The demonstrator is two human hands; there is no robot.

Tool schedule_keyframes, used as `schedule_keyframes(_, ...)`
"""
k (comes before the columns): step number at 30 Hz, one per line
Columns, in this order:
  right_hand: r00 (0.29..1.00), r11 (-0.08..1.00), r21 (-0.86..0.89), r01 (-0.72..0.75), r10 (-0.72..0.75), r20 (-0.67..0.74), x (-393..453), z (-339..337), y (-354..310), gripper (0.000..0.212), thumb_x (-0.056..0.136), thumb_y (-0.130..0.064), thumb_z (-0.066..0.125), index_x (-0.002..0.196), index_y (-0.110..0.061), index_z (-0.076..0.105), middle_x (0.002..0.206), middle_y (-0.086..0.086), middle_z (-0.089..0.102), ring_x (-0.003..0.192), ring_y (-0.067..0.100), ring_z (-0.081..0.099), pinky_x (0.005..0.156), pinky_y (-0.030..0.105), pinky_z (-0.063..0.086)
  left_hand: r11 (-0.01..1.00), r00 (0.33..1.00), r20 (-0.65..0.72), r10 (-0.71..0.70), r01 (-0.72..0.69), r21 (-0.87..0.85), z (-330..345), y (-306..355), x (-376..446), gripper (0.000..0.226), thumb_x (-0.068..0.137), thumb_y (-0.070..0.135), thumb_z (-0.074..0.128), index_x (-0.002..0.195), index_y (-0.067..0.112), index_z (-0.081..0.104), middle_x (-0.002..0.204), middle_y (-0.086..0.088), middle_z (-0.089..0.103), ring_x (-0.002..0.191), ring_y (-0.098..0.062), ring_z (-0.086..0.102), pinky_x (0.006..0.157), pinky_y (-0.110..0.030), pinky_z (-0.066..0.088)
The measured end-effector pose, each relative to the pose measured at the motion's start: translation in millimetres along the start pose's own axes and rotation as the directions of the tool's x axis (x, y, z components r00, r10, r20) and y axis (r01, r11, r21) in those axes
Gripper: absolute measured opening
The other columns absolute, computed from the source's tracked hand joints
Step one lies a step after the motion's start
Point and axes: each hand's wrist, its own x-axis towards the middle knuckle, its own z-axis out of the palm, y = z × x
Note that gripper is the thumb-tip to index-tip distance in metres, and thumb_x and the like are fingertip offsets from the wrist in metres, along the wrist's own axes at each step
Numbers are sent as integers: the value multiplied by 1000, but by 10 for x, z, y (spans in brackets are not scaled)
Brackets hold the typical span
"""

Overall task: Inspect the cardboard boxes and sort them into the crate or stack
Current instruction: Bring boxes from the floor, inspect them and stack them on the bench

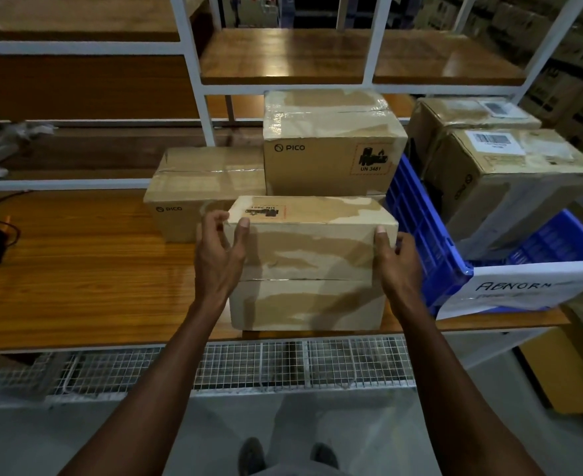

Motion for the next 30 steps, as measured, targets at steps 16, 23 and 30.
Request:
schedule_keyframes(16, 930, 645, -671, 365, -213, 301, -67, 20, -518, 37, 93, -62, 61, 108, -29, 66, 142, 3, 53, 131, 32, 45, 104, 53, 39, 857, 883, 444, -153, -106, 505, 11, 270, 187, 79, 83, 68, 65, 154, 45, 38, 161, 4, 28, 137, -35, 44, 104, -51, 46)
schedule_keyframes(23, 929, 684, -631, 366, -234, 285, -105, 102, -400, 30, 91, -57, 69, 98, -28, 63, 139, -4, 53, 133, 27, 43, 101, 50, 35, 825, 856, 473, -206, -108, 554, 133, 225, 174, 75, 83, 68, 69, 149, 46, 44, 166, 8, 20, 144, -37, 35, 109, -54, 41)
schedule_keyframes(30, 957, 870, -419, 260, -172, 235, 92, -124, -183, 31, 84, -47, 82, 107, -37, 64, 153, -5, 40, 142, 28, 32, 111, 49, 35, 908, 876, 455, -158, -52, 416, 11, 58, 84, 89, 64, 80, 70, 144, 47, 51, 162, 16, 25, 143, -29, 39, 106, -55, 45)
